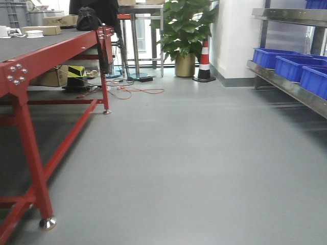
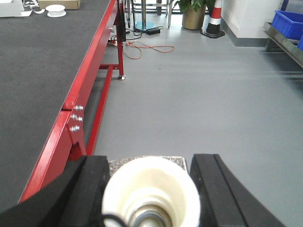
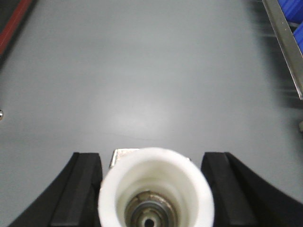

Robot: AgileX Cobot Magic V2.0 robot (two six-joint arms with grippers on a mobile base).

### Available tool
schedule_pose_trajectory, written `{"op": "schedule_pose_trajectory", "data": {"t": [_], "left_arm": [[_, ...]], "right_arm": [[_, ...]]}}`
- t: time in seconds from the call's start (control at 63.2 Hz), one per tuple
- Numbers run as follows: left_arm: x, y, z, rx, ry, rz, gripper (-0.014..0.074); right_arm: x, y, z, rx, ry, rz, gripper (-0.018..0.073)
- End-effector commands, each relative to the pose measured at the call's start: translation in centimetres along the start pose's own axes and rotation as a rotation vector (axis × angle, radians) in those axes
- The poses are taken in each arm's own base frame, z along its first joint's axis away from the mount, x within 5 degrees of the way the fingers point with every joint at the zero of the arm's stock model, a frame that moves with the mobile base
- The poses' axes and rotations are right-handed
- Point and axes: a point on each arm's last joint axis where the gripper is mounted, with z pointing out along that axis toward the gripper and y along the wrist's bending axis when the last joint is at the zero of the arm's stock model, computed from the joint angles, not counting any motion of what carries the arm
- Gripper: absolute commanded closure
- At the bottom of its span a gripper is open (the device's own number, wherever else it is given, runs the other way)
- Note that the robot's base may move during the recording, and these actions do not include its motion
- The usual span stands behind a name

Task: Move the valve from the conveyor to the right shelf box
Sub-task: 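Drive the base up to the metal shelf of blue boxes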

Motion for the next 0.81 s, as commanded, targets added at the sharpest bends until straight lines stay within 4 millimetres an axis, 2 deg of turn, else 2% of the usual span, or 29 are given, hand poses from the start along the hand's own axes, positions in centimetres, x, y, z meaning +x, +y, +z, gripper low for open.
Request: {"op": "schedule_pose_trajectory", "data": {"t": [0.0, 0.791], "left_arm": [[-1.07, -0.17, -0.71, 0.005, -0.082, -0.008, 0.0707], [-1.07, -0.17, -0.71, 0.005, -0.082, -0.008, 0.0707]], "right_arm": [[-0.95, -0.19, -0.95, 0.023, -0.091, -0.008, 0.0722], [-1.09, -0.23, -0.88, 0.026, -0.105, -0.008, 0.0722]]}}
